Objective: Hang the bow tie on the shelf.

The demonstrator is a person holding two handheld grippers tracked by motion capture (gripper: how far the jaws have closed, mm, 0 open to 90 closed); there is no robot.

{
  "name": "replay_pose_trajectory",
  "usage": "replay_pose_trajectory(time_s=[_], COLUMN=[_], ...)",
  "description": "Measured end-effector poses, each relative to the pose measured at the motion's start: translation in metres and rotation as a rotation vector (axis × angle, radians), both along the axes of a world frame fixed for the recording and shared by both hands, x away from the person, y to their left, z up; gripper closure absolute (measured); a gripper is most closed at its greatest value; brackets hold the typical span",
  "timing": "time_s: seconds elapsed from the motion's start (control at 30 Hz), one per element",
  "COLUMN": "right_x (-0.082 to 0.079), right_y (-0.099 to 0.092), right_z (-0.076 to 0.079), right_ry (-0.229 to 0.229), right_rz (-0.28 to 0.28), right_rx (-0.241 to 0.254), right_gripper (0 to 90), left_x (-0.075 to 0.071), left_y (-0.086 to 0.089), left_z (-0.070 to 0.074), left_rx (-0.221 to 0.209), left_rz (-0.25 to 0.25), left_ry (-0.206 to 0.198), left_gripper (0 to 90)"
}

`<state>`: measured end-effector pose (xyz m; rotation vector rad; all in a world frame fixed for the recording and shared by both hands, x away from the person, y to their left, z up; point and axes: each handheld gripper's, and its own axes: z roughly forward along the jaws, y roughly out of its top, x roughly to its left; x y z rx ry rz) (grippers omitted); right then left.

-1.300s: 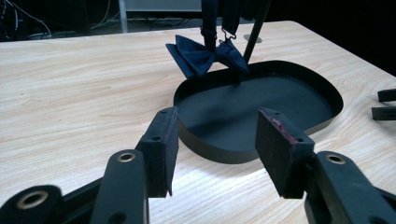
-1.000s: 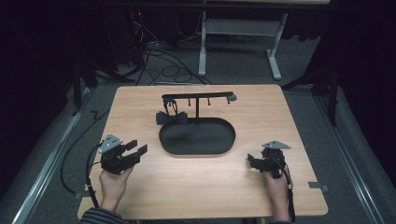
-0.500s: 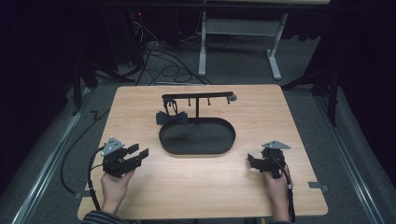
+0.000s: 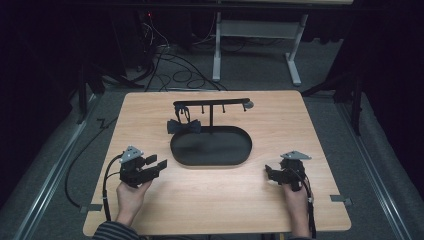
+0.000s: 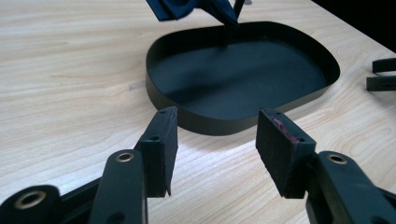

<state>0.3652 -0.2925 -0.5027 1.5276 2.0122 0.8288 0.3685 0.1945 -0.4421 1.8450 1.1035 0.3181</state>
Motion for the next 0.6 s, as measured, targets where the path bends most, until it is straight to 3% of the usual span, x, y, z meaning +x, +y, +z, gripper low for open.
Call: replay_pose_trajectory(time_s=[0.6], right_x=[0.0000], right_y=[0.0000], right_z=[0.0000], right_ry=[0.000], right_rz=[0.000], right_rx=[0.000], right_gripper=[21.0], left_x=[0.0096], left_y=[-0.0067], left_z=[-0.0104], left_rx=[0.043], left_rz=[-0.011], left_ry=[0.038], left_gripper=[48.6])
